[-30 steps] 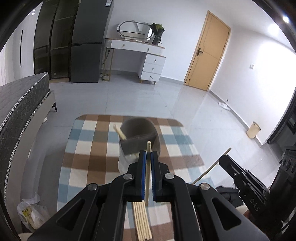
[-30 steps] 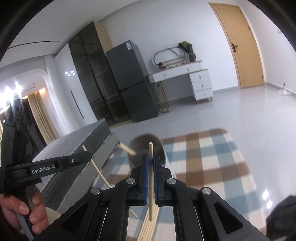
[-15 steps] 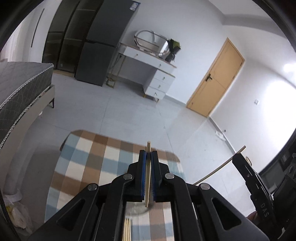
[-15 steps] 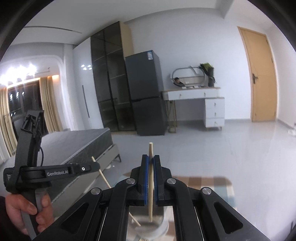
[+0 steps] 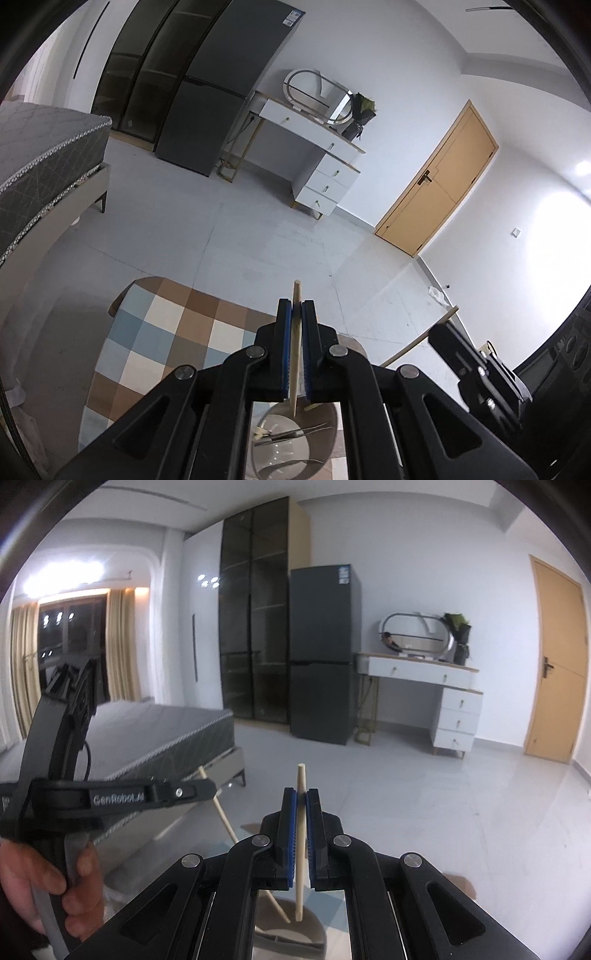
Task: Organize utensils
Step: 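Lift both held chopsticks and carry them over the utensil holder, then open both grippers to drop the chopsticks into the holder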
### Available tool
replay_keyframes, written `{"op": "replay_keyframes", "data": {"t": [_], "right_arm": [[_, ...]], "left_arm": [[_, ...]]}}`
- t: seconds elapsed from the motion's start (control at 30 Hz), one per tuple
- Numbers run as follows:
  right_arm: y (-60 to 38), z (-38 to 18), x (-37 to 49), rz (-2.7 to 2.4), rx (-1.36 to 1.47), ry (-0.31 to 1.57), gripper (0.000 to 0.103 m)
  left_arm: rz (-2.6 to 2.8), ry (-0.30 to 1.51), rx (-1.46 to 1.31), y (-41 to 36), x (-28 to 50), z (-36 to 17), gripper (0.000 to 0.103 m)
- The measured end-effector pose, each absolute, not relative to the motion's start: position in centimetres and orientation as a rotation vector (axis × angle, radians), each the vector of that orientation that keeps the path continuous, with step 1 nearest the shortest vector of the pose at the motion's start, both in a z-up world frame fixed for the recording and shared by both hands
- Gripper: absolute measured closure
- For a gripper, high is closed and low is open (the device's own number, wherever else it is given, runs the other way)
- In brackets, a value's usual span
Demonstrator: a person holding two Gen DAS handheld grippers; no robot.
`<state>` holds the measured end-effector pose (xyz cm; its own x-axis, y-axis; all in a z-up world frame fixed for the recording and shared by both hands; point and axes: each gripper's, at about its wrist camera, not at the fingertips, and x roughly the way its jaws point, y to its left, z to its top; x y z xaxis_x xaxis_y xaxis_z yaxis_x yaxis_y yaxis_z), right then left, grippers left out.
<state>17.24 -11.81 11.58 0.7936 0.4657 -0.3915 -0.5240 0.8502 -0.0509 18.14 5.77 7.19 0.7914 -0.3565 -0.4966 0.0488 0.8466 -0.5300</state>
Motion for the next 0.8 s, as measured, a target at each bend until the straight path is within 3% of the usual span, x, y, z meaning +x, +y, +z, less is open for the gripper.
{"op": "replay_keyframes", "data": {"t": [0.37,0.63,0.7,0.8], "right_arm": [[-9.9,6.5,16.5,0.592,-0.32,0.463,0.099],[-12.5,5.5,17.4,0.583,-0.159,0.544,0.097],[-13.2,5.7,17.6,0.578,-0.108,0.552,0.093],[-14.5,6.0,17.2,0.543,-0.043,0.552,0.08]], "left_arm": [[-0.285,0.67,-0.531,5.4,18.3,5.8,0.102],[-0.366,0.782,-0.489,4.7,18.5,4.8,0.101],[-0.359,0.836,-0.487,4.8,18.6,4.4,0.101],[-0.358,0.848,-0.505,5.4,18.0,4.6,0.101]]}}
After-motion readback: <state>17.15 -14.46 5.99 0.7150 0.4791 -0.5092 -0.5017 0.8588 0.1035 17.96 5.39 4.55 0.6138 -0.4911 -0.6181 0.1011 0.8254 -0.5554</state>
